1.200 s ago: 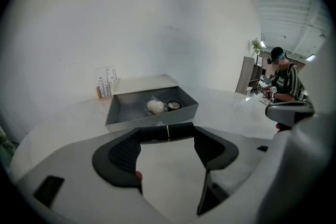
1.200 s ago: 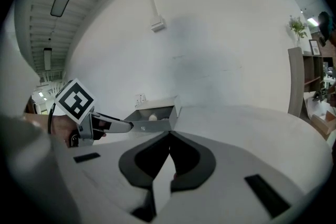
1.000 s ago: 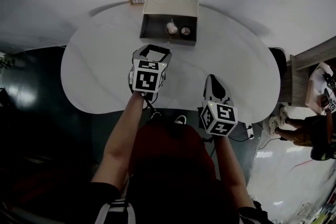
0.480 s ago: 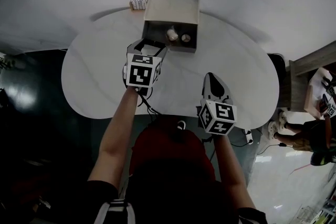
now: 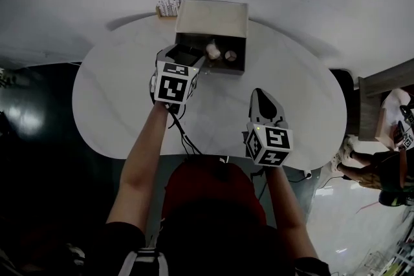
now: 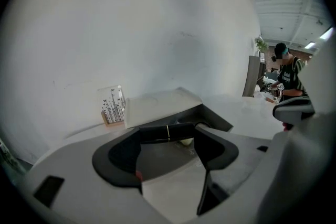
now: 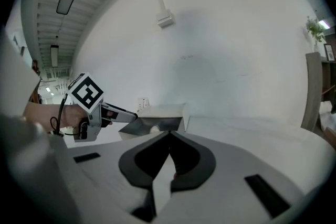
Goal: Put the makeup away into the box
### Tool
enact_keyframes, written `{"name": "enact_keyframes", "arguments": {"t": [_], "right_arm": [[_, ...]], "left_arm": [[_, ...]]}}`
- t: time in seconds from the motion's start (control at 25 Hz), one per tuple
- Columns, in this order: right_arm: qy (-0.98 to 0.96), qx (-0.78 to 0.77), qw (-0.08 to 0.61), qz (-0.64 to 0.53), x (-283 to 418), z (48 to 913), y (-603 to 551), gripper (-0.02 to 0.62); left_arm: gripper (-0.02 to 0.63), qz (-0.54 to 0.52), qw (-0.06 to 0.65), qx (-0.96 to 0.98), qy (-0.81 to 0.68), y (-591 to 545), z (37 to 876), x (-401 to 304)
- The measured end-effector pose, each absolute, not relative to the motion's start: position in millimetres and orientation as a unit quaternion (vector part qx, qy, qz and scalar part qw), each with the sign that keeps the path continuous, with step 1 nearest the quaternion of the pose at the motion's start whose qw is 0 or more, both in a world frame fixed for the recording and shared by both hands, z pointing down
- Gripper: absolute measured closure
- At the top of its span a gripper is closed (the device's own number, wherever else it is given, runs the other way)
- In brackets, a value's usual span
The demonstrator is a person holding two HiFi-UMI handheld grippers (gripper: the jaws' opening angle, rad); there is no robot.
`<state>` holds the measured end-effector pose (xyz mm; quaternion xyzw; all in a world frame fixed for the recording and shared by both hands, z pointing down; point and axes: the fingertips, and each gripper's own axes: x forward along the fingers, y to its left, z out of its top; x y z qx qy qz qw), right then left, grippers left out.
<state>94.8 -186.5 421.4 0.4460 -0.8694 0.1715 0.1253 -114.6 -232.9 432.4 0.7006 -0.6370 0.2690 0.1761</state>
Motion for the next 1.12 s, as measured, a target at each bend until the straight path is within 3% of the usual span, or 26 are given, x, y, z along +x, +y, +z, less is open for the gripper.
{"name": "enact_keyframes", "arguments": {"t": [1.12], "right_arm": [[-0.860, 0.430, 0.177, 0.211, 51, 470, -232, 0.581]], "left_arm": [[0.265, 0.411, 0.143, 0.757, -0.488, -281, 490, -111]]}}
